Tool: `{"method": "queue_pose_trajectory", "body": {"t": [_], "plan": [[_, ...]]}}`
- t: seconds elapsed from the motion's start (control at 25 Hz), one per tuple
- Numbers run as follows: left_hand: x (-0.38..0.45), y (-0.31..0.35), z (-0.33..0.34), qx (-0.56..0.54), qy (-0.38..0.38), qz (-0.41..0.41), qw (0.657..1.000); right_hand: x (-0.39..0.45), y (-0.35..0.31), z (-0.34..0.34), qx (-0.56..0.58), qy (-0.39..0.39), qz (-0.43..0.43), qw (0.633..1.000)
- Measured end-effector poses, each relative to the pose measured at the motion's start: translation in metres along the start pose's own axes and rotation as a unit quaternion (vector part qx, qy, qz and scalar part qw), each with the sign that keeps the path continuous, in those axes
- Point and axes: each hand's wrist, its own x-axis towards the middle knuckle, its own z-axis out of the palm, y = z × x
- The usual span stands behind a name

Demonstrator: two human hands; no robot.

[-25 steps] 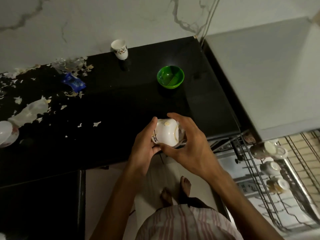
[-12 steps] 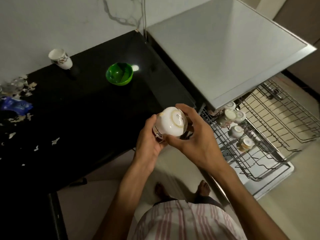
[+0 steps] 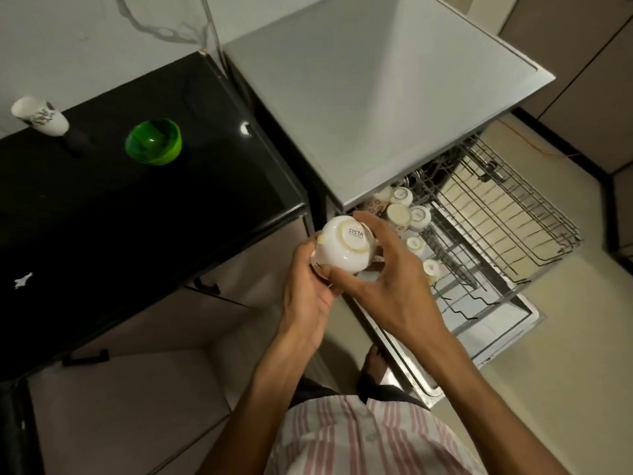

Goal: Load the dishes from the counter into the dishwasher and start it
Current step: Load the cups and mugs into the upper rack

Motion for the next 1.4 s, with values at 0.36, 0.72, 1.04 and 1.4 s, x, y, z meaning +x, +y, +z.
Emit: {"method": "queue_pose_trajectory", "body": {"t": [0.36,0.72,1.04,1.4], "plan": [[0.031,-0.081,0.052,0.105,0.034,-0.063,0.992,-0.006,0.084,-0.057,-0.035,0.017,0.074,0.996],[0.134,-0.162,0.061,0.322,0.000,-0.074,0.944,0.026,0.218,-0.071,-0.132,0.029,0.127,0.983],[0.275,-0.213,0.093,0.476,-0.089,0.005,0.875,0.125,0.338,-0.088,-0.171,0.038,0.147,0.974],[0.368,-0.262,0.076,0.560,-0.113,0.017,0.821,0.170,0.419,-0.079,-0.191,-0.012,0.176,0.966]]}}
